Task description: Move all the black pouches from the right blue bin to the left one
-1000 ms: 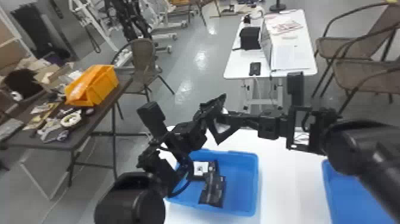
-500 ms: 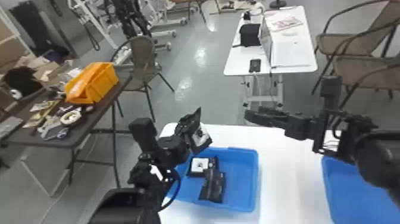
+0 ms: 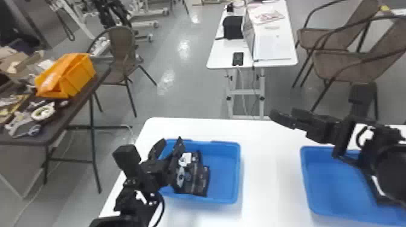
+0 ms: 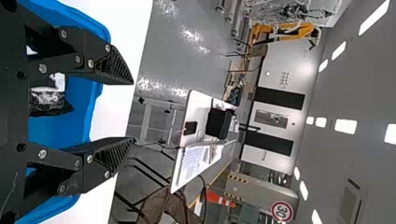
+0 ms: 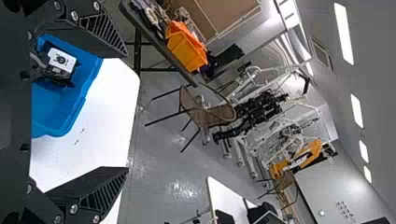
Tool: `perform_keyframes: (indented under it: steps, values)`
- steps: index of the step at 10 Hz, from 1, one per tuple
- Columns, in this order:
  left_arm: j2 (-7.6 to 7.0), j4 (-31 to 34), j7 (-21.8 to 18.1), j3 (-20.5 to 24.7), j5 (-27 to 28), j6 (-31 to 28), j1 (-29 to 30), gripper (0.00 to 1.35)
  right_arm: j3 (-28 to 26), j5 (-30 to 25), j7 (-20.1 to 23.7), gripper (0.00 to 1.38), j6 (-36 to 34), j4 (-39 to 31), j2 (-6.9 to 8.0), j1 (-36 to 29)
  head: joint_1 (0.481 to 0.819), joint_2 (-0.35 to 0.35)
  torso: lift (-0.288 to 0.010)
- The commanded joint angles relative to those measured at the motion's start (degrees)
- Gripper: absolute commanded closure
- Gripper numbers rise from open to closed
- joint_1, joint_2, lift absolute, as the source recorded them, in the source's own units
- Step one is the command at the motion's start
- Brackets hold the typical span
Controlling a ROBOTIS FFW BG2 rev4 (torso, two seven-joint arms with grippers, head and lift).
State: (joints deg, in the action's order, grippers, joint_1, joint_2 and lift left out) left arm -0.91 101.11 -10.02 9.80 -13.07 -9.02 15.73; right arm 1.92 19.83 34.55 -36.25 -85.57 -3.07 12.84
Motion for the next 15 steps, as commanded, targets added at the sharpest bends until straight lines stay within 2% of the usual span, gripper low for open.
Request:
perform_keyframes:
  steps: [1,3,6,9,11,13,15]
  values:
    - [-0.93,-0.21,0.00,-0.39,-0.91,0.76,-0.35,0.15,-0.25,-0.76,-0.80,0.17,0.04,-0.65,-0.01,-1.59,0.695,0.219,0.010]
    - [-1.02,0.23,0.00,-1.10,-1.88,3.92,-0.52,0.18,-0.69,-2.25,-2.91,0.17,0.57,-2.41,-0.01,-4.84,0.695,0.211,0.010]
    - [-0.14,2.16,0.09,-0.04,-1.00,5.94,-0.35,0.18,-4.73,-5.94,-11.52,0.17,-1.71,-7.16,-0.01,-11.43,0.695,0.180,0.010]
    - [-0.14,2.78,0.09,0.49,-1.17,6.47,-0.08,0.18,-14.84,-7.09,-11.78,0.17,0.66,-3.11,-0.01,-14.07,0.695,0.116,0.010]
    - [-0.14,2.87,0.09,0.49,-1.17,6.38,-0.08,0.18,-19.67,-10.43,-12.13,0.17,1.98,0.75,-0.10,-14.15,0.695,0.039,0.010]
    - [-0.14,3.04,0.09,0.49,-1.17,6.29,-0.08,0.18,-23.10,-13.59,-12.84,0.17,3.21,4.44,-0.36,-13.01,0.695,-0.024,0.010]
    - [-0.14,3.13,0.09,0.31,-1.17,6.38,0.00,0.18,-23.63,-13.68,-13.01,0.17,5.05,8.84,-1.86,-10.90,0.695,-0.058,0.010]
